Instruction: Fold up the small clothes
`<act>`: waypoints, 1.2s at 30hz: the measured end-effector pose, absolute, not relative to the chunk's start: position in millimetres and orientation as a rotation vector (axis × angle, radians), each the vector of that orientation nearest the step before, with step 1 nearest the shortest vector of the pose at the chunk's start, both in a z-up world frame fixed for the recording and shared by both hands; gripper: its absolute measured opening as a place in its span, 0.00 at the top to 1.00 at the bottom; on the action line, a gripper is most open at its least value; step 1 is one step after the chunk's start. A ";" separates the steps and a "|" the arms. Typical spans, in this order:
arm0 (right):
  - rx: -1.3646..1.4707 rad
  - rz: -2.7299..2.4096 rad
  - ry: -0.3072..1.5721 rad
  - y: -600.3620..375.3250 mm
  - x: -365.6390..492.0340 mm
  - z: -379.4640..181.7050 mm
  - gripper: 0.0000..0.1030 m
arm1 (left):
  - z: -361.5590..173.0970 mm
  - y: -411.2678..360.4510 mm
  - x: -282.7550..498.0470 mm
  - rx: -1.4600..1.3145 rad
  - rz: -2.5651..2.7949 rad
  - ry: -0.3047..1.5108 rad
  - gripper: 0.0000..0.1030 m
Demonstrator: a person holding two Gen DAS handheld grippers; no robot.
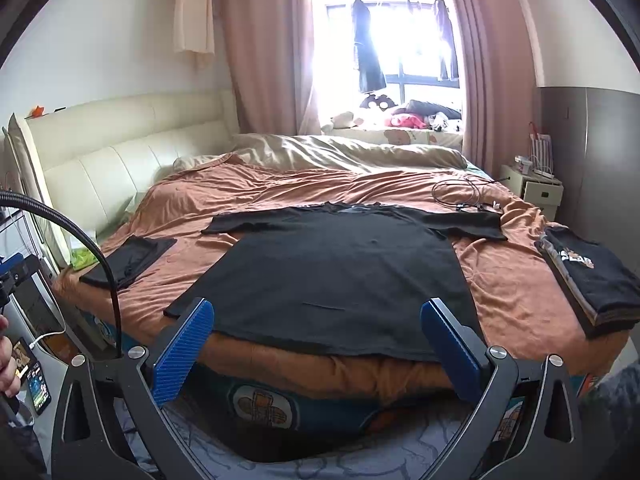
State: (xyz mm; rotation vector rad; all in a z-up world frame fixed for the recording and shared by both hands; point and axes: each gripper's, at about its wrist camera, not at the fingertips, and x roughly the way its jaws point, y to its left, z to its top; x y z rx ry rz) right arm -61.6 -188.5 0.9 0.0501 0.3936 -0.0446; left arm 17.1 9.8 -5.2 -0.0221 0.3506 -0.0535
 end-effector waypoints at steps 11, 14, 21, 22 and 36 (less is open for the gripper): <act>0.054 -0.052 0.391 -189.9 -58.6 6.9 0.00 | -8.1 4.5 22.9 -0.034 -0.062 0.356 0.00; 0.057 -0.041 0.397 -188.8 -52.5 8.6 0.00 | -11.4 3.6 29.5 -0.045 -0.064 0.368 0.00; 0.048 -0.040 0.402 -188.2 -39.3 10.0 0.00 | -13.2 1.7 40.6 -0.054 -0.077 0.371 0.00; 0.048 -0.036 0.403 -188.1 -37.5 10.3 0.00 | -13.2 1.5 43.3 -0.055 -0.078 0.371 0.00; 0.067 0.042 0.456 -201.1 45.9 15.5 0.00 | -8.1 11.5 124.0 -0.143 -0.087 0.431 0.01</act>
